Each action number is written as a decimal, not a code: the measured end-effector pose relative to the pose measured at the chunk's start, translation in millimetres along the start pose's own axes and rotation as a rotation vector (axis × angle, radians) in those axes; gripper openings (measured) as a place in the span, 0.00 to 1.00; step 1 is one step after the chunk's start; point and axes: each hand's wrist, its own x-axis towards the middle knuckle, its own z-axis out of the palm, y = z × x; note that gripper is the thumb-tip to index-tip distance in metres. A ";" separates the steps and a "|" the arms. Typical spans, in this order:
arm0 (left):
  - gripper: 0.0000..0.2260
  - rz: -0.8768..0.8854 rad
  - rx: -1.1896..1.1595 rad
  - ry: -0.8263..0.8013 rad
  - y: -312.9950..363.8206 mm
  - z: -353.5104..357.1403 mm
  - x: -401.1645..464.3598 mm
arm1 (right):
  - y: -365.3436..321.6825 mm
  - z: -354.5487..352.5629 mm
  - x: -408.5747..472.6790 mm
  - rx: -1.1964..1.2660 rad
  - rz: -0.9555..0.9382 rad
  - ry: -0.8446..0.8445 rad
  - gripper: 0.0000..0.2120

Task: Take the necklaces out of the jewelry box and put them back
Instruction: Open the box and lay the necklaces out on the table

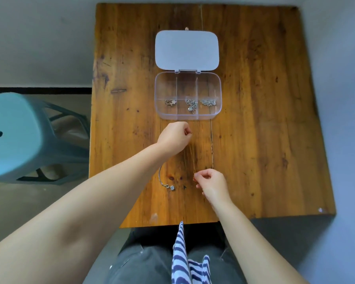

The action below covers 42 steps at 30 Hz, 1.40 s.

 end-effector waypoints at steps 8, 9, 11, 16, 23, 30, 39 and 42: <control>0.06 0.189 0.292 0.024 -3.8 14.6 3.3 | 8.3 11.0 1.1 -0.387 -0.218 0.160 0.07; 0.06 0.192 0.296 0.021 -3.6 14.1 2.8 | 8.5 10.5 1.5 -0.402 -0.227 0.162 0.07; 0.07 0.199 0.295 0.013 -4.2 12.6 1.5 | 7.9 9.2 2.7 -0.432 -0.246 0.154 0.06; 0.10 0.277 0.321 -0.009 -7.8 2.9 -6.3 | -7.4 -8.8 8.8 -0.410 -0.301 0.115 0.05; 0.06 0.376 0.169 0.149 5.0 -35.5 -0.6 | -93.9 -74.7 46.1 -0.331 -0.522 0.209 0.05; 0.10 0.146 0.517 0.262 -7.6 -67.8 33.5 | -157.2 -54.7 81.2 -0.571 -0.781 0.070 0.11; 0.07 0.064 0.666 0.224 -23.3 -62.1 38.3 | -179.5 4.7 108.2 -1.157 -0.956 -0.020 0.12; 0.07 0.084 0.634 0.227 -27.0 -61.7 37.3 | -183.6 13.8 108.1 -1.277 -0.963 0.022 0.07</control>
